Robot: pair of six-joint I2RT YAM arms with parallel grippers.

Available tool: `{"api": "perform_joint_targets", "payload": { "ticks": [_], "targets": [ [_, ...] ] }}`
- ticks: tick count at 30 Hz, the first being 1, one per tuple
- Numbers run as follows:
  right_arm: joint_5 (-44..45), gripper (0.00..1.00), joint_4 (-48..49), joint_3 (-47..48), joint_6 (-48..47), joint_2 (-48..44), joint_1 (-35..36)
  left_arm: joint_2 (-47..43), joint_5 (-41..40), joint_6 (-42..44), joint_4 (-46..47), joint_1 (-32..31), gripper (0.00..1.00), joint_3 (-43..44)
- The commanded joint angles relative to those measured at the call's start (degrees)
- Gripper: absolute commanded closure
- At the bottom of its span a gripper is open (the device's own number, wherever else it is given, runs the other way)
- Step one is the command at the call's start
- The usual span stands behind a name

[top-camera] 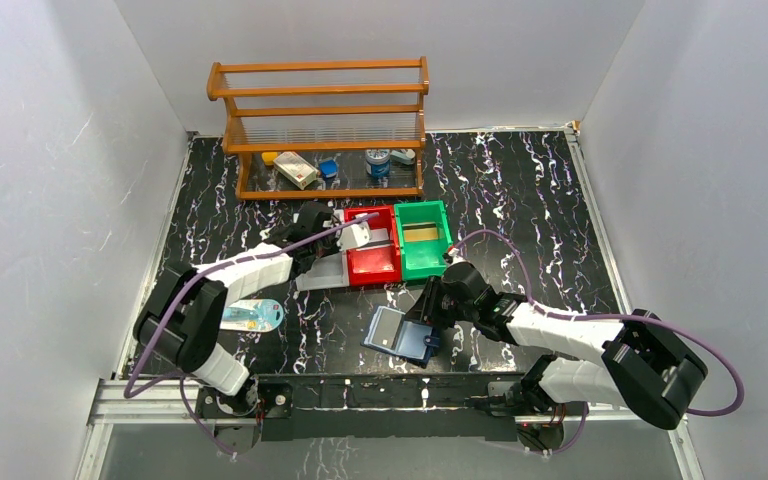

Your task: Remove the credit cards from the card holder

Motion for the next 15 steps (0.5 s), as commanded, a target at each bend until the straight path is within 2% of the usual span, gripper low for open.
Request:
{"api": "perform_joint_targets", "payload": {
  "ticks": [1,6,15],
  "targets": [
    [-0.6,0.64,1.4,2.4,-1.2,-0.3,0.1,2.0,3.9,-1.4,0.1,0.9,1.0,2.2],
    [-0.3,0.63,1.0,2.3,-1.5,-0.6,0.1,3.0,4.0,-1.4,1.5,1.2,0.99,1.4],
    [-0.4,0.63,0.7,2.3,-1.8,-0.6,0.1,3.4,3.5,-1.3,3.3,1.6,0.79,0.1]
  ]
}}
